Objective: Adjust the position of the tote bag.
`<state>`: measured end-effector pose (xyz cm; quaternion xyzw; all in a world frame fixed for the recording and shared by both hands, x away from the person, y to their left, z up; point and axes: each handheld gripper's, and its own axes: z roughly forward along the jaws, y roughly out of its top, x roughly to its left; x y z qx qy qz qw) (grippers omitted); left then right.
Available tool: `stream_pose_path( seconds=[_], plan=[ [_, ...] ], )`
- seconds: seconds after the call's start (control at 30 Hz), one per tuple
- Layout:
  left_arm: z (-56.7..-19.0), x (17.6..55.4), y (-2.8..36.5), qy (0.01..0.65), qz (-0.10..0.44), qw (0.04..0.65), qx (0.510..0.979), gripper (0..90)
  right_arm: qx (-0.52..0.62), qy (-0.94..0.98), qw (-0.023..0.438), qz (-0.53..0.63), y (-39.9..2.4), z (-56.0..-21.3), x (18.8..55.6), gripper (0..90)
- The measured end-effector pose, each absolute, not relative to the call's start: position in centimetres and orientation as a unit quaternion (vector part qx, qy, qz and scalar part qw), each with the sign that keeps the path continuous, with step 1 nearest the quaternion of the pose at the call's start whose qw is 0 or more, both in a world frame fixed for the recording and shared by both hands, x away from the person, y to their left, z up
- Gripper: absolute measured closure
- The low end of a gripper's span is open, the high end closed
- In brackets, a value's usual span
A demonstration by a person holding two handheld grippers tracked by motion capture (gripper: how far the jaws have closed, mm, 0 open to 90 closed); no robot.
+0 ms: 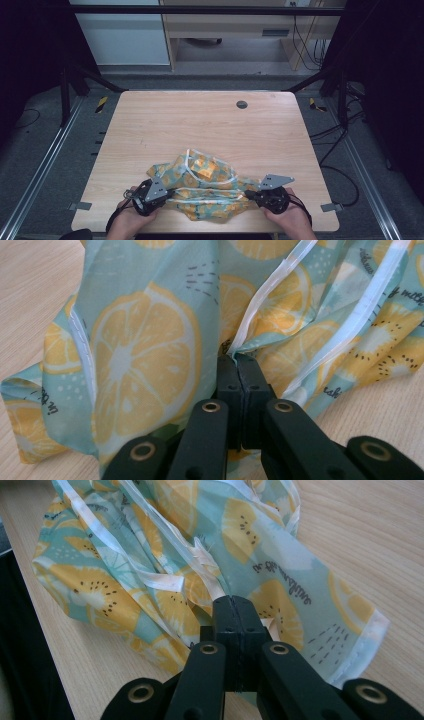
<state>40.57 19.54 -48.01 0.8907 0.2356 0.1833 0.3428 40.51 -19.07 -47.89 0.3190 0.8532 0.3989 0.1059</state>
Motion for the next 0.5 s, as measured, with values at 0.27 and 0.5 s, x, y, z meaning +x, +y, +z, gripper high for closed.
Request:
stream_pose_path(
  seconds=[0.27,0.5],
  plan=[
    [-48.17,40.74,19.70,0.241,0.175,0.344,0.890,90.0,0.319,0.855,0.105,0.396,-19.01,-48.15,40.61,90.0],
    [-48.37,40.80,19.61,0.240,0.171,0.336,0.894,90.0,0.319,0.857,0.108,0.389,-19.01,-48.32,40.77,90.0]
  ],
)
